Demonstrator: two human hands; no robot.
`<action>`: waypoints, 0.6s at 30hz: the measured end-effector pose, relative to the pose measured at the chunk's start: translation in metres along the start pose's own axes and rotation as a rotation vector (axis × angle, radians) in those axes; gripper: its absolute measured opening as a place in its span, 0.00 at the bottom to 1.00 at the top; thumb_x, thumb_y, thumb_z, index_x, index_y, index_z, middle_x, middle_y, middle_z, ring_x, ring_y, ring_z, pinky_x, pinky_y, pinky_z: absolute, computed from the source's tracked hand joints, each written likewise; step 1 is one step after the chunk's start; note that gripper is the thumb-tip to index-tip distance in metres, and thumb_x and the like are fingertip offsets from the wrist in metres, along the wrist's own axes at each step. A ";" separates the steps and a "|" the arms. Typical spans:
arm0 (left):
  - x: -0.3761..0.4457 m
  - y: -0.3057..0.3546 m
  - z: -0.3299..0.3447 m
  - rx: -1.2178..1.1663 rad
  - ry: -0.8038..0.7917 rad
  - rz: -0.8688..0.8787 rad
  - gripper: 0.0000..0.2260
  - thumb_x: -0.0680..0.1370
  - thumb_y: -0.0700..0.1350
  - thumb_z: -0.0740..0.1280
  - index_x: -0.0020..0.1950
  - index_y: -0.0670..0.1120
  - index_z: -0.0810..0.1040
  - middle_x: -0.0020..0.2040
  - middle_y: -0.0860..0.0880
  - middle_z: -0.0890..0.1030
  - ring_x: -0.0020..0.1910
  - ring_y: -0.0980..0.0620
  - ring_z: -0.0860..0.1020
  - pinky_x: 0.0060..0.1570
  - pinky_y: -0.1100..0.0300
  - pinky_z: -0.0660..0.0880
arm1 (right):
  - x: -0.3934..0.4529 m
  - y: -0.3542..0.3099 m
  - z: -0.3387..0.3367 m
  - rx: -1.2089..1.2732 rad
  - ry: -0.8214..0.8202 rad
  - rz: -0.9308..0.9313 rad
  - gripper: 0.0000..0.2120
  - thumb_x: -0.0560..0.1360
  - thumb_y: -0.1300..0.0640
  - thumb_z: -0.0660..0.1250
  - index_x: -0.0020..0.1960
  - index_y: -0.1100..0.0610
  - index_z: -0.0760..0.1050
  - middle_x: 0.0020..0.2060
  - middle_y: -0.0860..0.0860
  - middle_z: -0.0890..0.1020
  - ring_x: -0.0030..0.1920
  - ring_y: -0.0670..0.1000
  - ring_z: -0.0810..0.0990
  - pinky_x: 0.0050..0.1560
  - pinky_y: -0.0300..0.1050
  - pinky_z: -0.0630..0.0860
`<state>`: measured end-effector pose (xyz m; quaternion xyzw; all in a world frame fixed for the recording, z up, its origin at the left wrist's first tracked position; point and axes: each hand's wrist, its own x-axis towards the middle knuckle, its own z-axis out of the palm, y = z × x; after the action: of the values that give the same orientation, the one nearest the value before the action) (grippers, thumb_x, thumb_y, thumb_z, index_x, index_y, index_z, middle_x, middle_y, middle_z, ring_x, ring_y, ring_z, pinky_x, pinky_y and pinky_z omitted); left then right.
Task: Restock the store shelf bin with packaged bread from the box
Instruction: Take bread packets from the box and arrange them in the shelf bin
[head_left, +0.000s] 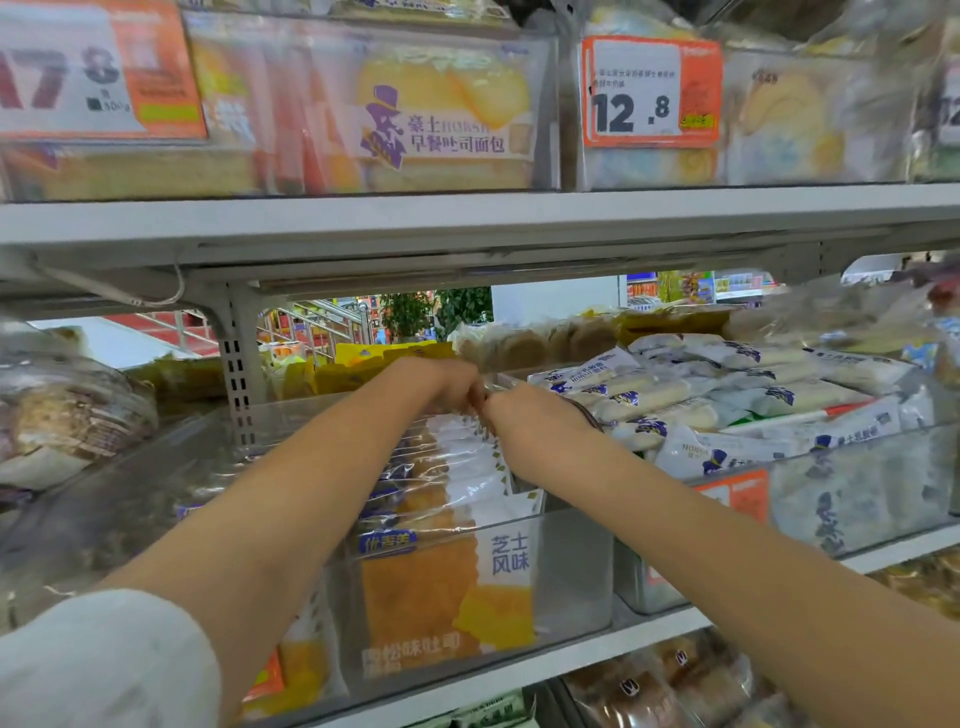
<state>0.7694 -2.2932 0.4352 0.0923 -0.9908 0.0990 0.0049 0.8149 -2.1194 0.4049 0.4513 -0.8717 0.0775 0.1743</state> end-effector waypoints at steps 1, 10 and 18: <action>0.000 0.001 0.001 0.002 0.021 0.002 0.09 0.78 0.35 0.62 0.48 0.46 0.80 0.35 0.55 0.72 0.38 0.53 0.71 0.41 0.60 0.67 | -0.002 0.000 0.000 -0.015 0.017 -0.023 0.15 0.76 0.70 0.58 0.60 0.62 0.73 0.55 0.58 0.75 0.54 0.58 0.76 0.43 0.44 0.69; 0.001 0.002 0.001 -0.005 0.215 -0.041 0.13 0.75 0.35 0.64 0.33 0.48 0.74 0.33 0.50 0.73 0.35 0.50 0.71 0.32 0.60 0.65 | -0.002 0.001 0.001 -0.024 0.099 -0.065 0.12 0.72 0.73 0.62 0.51 0.60 0.73 0.34 0.52 0.66 0.47 0.59 0.77 0.41 0.45 0.69; 0.002 -0.006 -0.001 -0.120 0.305 -0.129 0.06 0.76 0.37 0.65 0.42 0.44 0.79 0.39 0.48 0.75 0.37 0.51 0.72 0.40 0.60 0.67 | 0.000 -0.002 -0.002 0.004 0.116 0.004 0.14 0.72 0.74 0.61 0.56 0.64 0.73 0.53 0.61 0.77 0.53 0.60 0.76 0.43 0.47 0.71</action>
<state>0.7684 -2.2990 0.4372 0.1390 -0.9748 0.0519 0.1669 0.8177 -2.1197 0.4069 0.4448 -0.8609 0.1057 0.2235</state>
